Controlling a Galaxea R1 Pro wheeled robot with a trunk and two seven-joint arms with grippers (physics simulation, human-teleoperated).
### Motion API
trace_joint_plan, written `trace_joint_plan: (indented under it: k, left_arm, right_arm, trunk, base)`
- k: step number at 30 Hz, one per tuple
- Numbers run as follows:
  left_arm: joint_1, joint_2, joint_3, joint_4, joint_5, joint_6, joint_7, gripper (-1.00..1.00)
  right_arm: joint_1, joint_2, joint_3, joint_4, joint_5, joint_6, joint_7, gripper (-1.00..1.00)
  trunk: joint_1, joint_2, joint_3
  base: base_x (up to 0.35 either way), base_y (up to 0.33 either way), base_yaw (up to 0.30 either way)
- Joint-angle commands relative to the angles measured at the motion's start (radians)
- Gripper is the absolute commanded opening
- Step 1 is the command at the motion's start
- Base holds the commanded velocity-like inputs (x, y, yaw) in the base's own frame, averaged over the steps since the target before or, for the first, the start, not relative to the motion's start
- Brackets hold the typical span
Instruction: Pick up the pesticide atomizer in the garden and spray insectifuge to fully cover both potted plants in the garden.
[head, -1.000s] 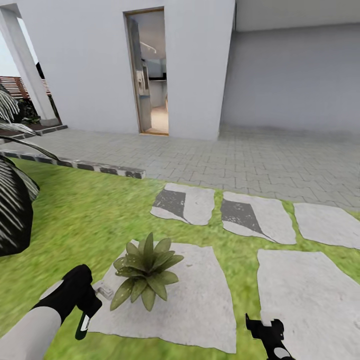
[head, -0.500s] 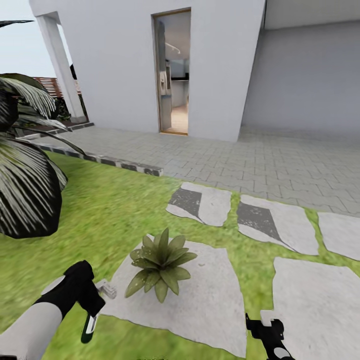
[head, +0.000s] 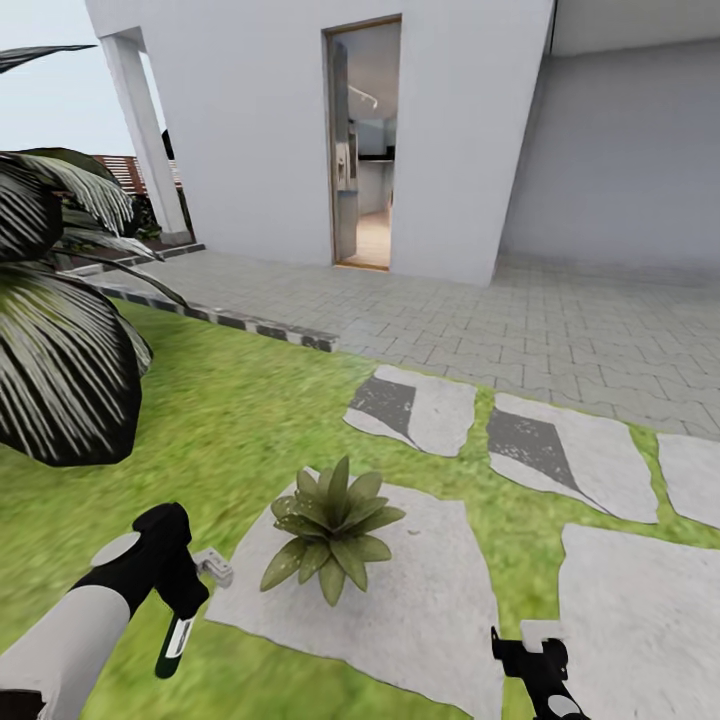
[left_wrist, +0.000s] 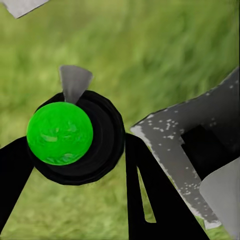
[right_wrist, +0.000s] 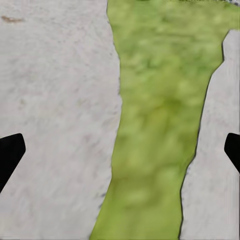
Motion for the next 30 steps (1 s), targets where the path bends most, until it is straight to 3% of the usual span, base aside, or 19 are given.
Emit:
trace_joint_plan:
  k: [1, 16, 24, 30]
  left_arm:
    - [-0.001, 0.001, -0.003, -0.004, -0.006, 0.009, -0.009, -1.0]
    - [-0.001, -0.009, -0.002, -0.01, -0.006, 0.009, -0.009, -1.0]
    - [-0.001, -0.009, -0.004, -0.024, -0.006, 0.009, -0.009, -1.0]
    - [-0.002, -0.013, -0.004, -0.045, -0.006, 0.048, -0.009, -1.0]
  right_arm:
    - [0.0, 0.0, 0.009, 0.0, -0.009, -0.003, -0.003, 1.0]
    - [0.0, 0.0, 0.008, 0.0, -0.009, -0.003, -0.003, 1.0]
    - [0.0, 0.0, 0.008, 0.0, -0.009, -0.003, -0.003, 1.0]
    - [0.0, 0.0, 0.008, 0.0, -0.009, -0.003, -0.003, 1.0]
  trunk:
    - [0.0, 0.0, -0.001]
    - [0.0, 0.0, -0.001]
    - [0.0, 0.0, -0.001]
    - [0.0, 0.0, -0.001]
  base:
    - [0.142, -0.163, 0.0]
    - [0.22, -0.144, 0.135]
    - [-0.04, -0.264, 0.021]
    - [-0.212, -0.214, 0.235]
